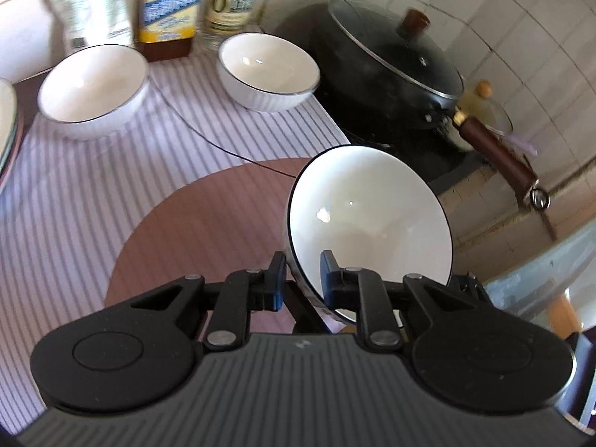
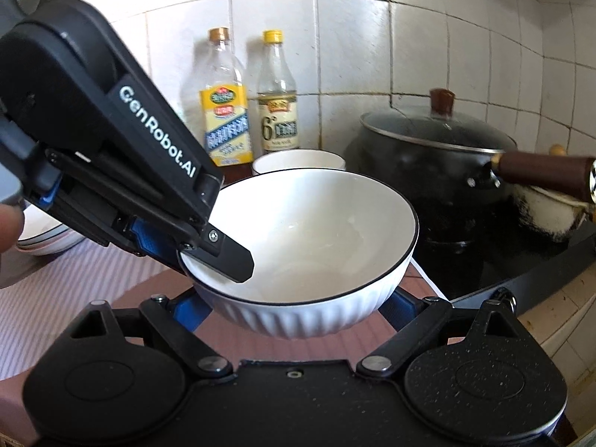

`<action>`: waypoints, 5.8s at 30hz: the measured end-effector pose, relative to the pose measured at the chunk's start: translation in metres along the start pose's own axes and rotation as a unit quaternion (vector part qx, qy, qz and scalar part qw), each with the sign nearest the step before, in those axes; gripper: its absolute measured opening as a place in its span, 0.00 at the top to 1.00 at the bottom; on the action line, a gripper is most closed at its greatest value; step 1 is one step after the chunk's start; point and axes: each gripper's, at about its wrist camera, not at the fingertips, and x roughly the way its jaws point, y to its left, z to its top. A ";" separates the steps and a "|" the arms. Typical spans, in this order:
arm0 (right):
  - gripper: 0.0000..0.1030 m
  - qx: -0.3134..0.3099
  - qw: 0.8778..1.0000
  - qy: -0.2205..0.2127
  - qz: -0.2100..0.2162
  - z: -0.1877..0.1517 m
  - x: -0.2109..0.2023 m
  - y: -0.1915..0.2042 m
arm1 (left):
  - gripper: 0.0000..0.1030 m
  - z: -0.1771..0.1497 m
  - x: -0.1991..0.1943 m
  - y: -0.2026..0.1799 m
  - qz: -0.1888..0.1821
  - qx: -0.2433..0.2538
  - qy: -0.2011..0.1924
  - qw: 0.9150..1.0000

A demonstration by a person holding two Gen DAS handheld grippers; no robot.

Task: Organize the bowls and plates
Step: 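Carry the white bowl beside the plate stack and lower it, then open both grippers and pull back from the bowl, then move both grippers to the white bowl beside the bottles, then close both grippers on the rim of that white bowl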

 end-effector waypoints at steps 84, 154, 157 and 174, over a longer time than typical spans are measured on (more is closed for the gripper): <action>0.04 -0.108 0.972 0.111 0.175 0.031 0.009 0.191 | 0.61 -0.025 -0.122 0.220 0.122 -0.126 0.056 0.983; 0.74 0.175 0.964 0.174 0.097 0.111 0.213 0.062 | 0.70 0.153 0.042 0.206 0.140 0.112 -0.002 0.984; 0.78 0.172 0.963 0.176 0.107 0.111 0.214 0.061 | 0.85 0.156 0.043 0.211 0.118 0.088 0.007 0.989; 0.86 0.178 0.959 0.192 0.109 0.112 0.211 0.060 | 0.95 0.151 0.031 0.206 0.108 0.026 0.025 0.993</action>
